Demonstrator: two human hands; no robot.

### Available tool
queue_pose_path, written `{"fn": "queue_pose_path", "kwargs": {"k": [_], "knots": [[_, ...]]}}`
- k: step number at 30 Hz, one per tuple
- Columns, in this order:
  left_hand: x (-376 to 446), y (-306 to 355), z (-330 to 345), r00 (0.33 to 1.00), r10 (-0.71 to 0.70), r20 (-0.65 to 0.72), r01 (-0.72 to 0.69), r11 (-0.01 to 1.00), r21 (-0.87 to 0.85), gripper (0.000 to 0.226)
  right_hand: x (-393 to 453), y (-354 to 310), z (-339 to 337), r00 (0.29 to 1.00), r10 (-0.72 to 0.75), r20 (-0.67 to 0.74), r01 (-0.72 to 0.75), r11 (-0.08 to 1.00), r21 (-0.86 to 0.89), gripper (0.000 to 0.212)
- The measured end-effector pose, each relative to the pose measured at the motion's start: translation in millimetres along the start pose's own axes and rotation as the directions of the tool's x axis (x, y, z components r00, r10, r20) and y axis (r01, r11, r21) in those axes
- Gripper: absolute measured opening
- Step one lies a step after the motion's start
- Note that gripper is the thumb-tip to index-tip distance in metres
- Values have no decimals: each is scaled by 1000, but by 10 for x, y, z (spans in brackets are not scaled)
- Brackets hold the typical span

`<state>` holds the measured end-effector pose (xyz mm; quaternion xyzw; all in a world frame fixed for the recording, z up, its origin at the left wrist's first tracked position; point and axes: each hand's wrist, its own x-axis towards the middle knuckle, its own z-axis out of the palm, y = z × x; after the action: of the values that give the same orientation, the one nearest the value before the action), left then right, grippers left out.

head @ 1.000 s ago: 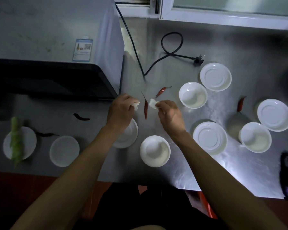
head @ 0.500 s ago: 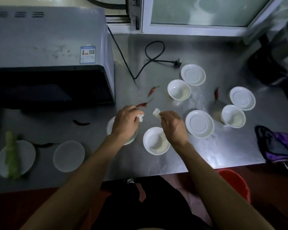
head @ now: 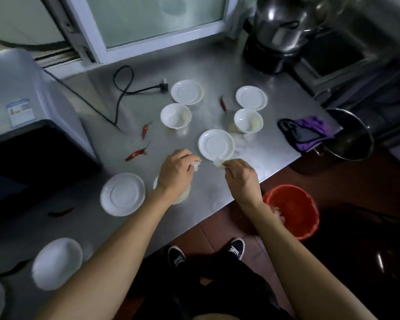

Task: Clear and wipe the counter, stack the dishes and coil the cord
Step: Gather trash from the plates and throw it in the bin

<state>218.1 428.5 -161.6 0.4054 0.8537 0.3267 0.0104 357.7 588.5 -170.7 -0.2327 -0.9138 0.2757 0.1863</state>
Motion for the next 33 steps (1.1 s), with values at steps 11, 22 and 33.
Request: {"fn": "queue_pose_path", "kwargs": {"k": [11, 22, 33], "knots": [[492, 1633, 1451, 922, 308, 234, -292, 951, -100, 30, -887, 1534, -1172, 901, 383, -202, -391, 921, 1, 22], [487, 3077, 2692, 780, 427, 457, -403, 902, -156, 29, -1831, 2737, -1971, 723, 660, -201, -648, 750, 130, 22], [518, 3453, 3262, 700, 458, 548, -427, 884, -193, 28, -2000, 3150, -2067, 648, 748, -143, -726, 664, 178, 25]]}}
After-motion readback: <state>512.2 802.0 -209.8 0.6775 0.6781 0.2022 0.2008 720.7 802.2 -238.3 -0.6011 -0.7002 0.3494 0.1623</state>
